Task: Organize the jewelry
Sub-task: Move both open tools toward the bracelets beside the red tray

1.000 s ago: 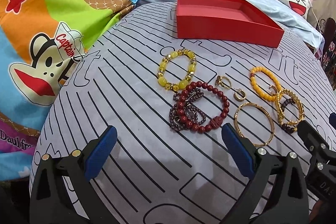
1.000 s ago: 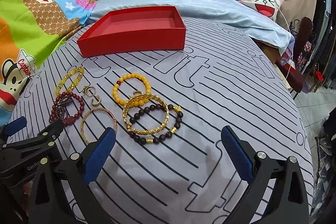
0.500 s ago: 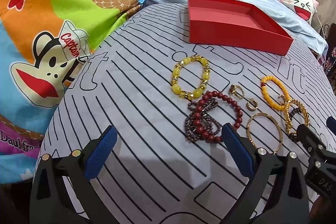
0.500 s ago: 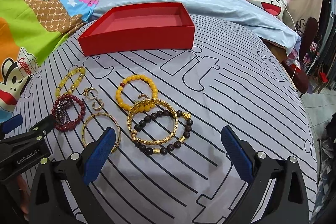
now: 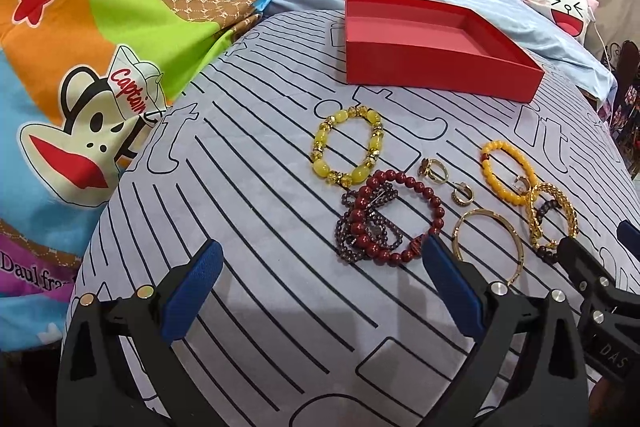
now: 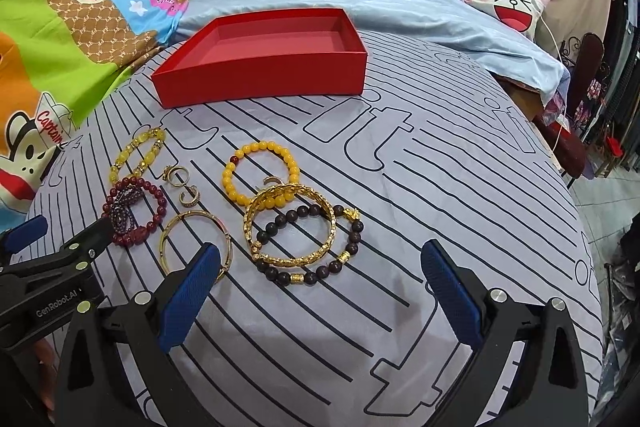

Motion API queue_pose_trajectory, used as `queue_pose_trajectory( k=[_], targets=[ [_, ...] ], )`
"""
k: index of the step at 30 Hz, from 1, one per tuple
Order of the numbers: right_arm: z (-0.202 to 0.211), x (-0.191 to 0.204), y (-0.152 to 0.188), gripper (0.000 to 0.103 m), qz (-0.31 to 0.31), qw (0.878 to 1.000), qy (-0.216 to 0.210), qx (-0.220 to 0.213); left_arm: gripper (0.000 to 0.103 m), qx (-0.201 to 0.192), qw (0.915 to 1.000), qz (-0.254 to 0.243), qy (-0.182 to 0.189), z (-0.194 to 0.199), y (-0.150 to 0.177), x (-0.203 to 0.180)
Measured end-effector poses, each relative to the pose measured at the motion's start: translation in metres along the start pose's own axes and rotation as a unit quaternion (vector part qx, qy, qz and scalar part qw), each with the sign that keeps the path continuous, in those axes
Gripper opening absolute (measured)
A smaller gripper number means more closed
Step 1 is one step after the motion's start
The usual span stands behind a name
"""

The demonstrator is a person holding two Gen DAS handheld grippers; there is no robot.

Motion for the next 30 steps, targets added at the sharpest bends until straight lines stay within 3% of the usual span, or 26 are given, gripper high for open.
queue_pose_trajectory(
  k=[14,30],
  targets=[
    [0.0,-0.009,0.008,0.096,-0.009,1.0,-0.001,0.006,0.095,0.016,0.9994,0.03,0.0,-0.005,0.01,0.03],
    [-0.019,-0.001,-0.01,0.096,0.006,1.0,0.001,0.008,0.095,0.007,0.9999,-0.004,0.008,-0.016,-0.008,0.0]
  ],
)
Point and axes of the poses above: each gripper's, at about its wrist camera, not at the fingertips, and z roughly against the way its jaws point, x to its left, y to its underside, the point moved 5 cm from there along -z, roughly the way its jaws point, and after that the axes turned 7 degrees about x, right-handed, at the moved point
